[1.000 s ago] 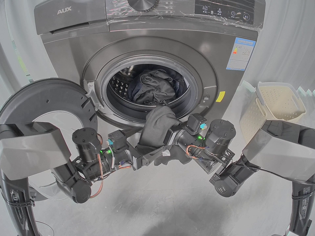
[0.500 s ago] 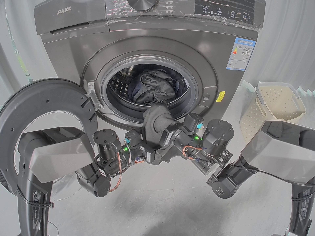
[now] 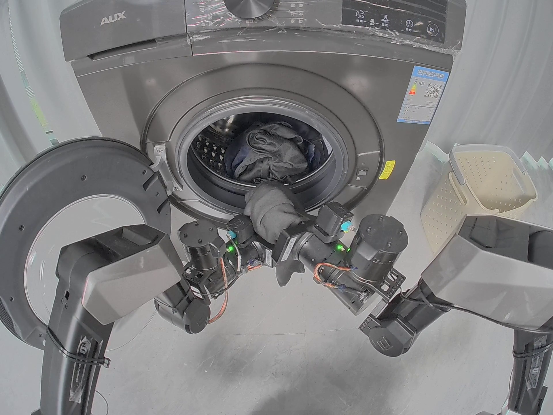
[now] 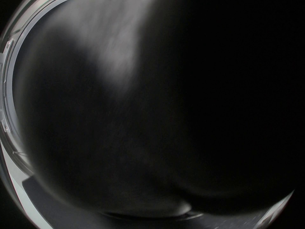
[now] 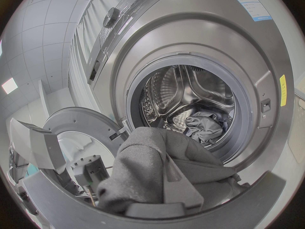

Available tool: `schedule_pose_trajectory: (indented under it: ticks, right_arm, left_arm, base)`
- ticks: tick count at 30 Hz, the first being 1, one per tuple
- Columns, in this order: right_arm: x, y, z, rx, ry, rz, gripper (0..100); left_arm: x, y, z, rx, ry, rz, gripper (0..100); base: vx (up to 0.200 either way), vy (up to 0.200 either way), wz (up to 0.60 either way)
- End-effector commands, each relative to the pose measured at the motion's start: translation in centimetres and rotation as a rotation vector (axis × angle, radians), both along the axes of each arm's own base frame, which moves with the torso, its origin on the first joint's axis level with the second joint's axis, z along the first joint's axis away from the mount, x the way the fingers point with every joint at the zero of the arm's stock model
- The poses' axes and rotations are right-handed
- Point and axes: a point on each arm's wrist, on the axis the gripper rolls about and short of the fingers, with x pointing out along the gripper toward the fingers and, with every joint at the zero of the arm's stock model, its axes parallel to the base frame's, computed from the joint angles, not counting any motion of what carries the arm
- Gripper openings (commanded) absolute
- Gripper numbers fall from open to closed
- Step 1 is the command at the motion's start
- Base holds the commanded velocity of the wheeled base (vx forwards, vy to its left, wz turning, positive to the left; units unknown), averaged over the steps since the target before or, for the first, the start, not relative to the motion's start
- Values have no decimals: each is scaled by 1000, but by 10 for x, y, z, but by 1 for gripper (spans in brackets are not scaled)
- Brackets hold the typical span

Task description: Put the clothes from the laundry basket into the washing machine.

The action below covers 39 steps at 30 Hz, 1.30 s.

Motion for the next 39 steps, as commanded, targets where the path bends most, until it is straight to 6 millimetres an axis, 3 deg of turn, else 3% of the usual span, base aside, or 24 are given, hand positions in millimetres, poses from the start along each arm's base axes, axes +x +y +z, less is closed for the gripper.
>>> schedule_pose_trajectory:
  ticks: [1,5,10,13,16,21,26,31,32,35,36,39]
  right_arm:
    - [-5,1,2,5,-1,12,0]
    - [-4,-2,3,12,3,0,0]
    - [9,-23,8,21,13,-74,0]
    - [20,-46,-3,-8,51,-140,0]
    - [23,-55,-15,-34,85,-163,0]
    - [25,-52,-33,-65,118,-161,0]
    - [25,-40,-49,-82,132,-134,0]
    - [20,-33,-42,-61,106,-110,0]
    - [18,-32,-41,-61,106,-106,100]
    - [15,-33,-38,-61,104,-98,100]
    - [-5,-42,-33,-100,125,-71,100]
    - [-42,-58,-43,-230,191,27,100]
  left_arm:
    - [9,0,-12,-2,8,34,0]
    - [16,6,-11,-25,3,70,0]
    - [26,23,4,-82,-20,142,0]
    - [19,32,29,-108,-47,150,0]
    - [9,35,50,-120,-68,147,0]
    - [-10,38,74,-134,-89,132,0]
    - [-26,37,85,-158,-72,109,0]
    - [-37,36,88,-153,-55,94,0]
    - [-40,36,88,-151,-51,91,0]
    - [-43,38,89,-148,-46,91,0]
    - [-51,42,87,-134,-25,92,0]
    - [-66,49,86,-111,6,81,0]
  base:
    - [0,0,0]
    - [0,0,0]
    - [0,0,0]
    - [0,0,0]
    - [0,0,0]
    - [0,0,0]
    - [0,0,0]
    - [0,0,0]
    - [0,0,0]
    - [0,0,0]
    - [0,0,0]
    - [0,0,0]
